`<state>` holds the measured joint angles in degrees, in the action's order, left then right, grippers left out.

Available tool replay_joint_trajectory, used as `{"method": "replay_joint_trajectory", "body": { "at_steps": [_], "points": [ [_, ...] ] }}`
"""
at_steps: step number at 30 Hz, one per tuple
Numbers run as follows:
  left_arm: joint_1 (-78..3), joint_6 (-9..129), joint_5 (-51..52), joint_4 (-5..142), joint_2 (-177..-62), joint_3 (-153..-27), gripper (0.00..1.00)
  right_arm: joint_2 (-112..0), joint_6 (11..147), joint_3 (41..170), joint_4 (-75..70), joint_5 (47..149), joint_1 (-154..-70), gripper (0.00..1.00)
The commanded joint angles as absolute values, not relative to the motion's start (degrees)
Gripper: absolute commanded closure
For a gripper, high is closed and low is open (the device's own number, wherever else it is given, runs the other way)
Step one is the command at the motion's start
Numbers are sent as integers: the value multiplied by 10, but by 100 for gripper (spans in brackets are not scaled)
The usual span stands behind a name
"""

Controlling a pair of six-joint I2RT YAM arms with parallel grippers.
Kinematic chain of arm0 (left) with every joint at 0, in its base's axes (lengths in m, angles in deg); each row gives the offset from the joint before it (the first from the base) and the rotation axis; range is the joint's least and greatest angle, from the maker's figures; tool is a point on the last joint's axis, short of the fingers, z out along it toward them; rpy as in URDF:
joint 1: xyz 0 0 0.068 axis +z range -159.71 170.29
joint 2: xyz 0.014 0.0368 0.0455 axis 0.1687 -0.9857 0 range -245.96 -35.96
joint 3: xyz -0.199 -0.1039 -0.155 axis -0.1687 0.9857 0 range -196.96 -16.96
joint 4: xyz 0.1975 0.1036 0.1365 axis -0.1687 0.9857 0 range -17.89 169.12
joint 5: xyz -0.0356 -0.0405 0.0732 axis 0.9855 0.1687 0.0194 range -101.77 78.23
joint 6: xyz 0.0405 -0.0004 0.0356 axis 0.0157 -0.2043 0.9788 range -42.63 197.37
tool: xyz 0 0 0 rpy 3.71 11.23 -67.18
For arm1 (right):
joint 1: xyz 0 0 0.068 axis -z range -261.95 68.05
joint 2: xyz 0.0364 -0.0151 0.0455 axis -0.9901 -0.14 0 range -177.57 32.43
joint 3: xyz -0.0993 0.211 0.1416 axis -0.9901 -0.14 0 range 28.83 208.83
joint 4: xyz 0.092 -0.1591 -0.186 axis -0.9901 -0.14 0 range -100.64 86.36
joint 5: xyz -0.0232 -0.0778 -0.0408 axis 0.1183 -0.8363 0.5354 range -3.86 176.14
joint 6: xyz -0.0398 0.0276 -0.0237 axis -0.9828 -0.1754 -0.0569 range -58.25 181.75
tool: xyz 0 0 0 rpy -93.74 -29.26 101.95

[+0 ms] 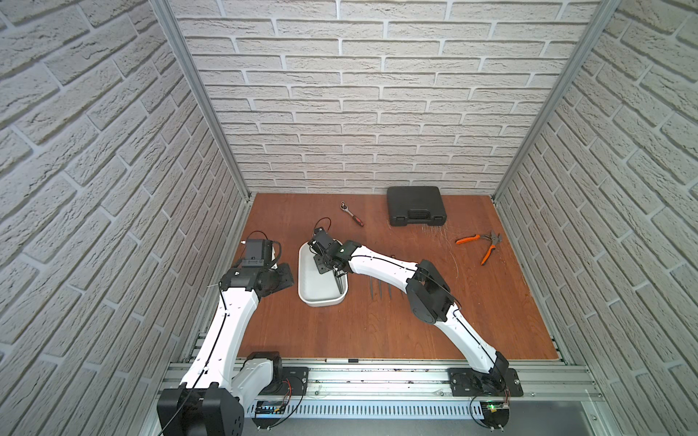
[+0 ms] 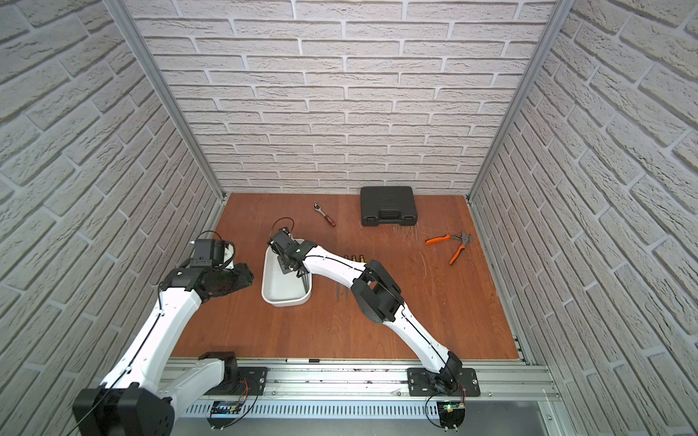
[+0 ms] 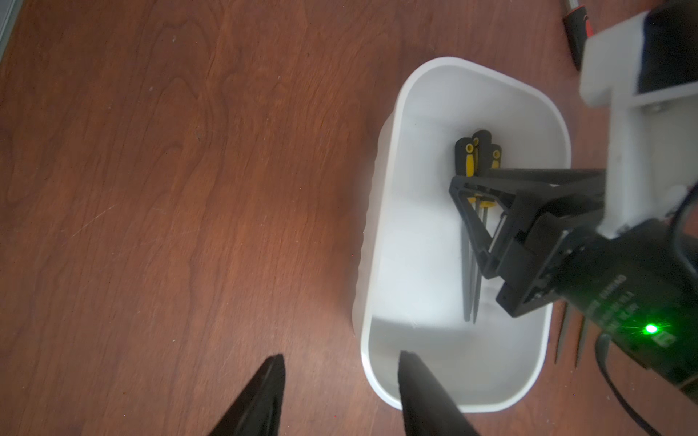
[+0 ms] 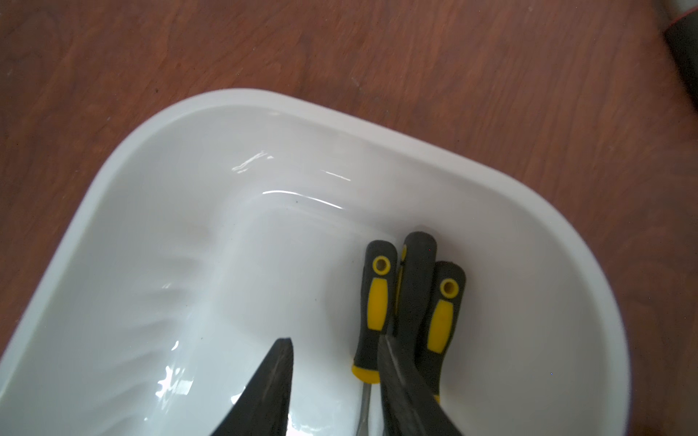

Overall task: Take the file tool out of the storage box
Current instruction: Place the file tool at the center of the board, then pick up the file tool from the storage box.

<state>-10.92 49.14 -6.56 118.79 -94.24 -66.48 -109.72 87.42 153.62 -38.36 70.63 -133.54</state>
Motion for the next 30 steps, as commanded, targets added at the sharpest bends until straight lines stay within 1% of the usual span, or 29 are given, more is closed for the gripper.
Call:
{"method": "replay_joint_trajectory", "body": {
  "at_steps": [1,10,20,30],
  "points": [
    [-109,492,-65,1183,-938,-671,45,-1105,865,1558,-396,683,-1336,57],
    [-110,502,-75,1194,-933,-675,45,-1157,861,1626,-438,678,-1336,57],
    [-109,506,-82,1205,-925,-675,45,-1172,863,1635,-449,668,-1335,57],
    [-109,506,-83,1207,-923,-676,45,-1176,866,1635,-435,722,-1341,57]
  ]
}}
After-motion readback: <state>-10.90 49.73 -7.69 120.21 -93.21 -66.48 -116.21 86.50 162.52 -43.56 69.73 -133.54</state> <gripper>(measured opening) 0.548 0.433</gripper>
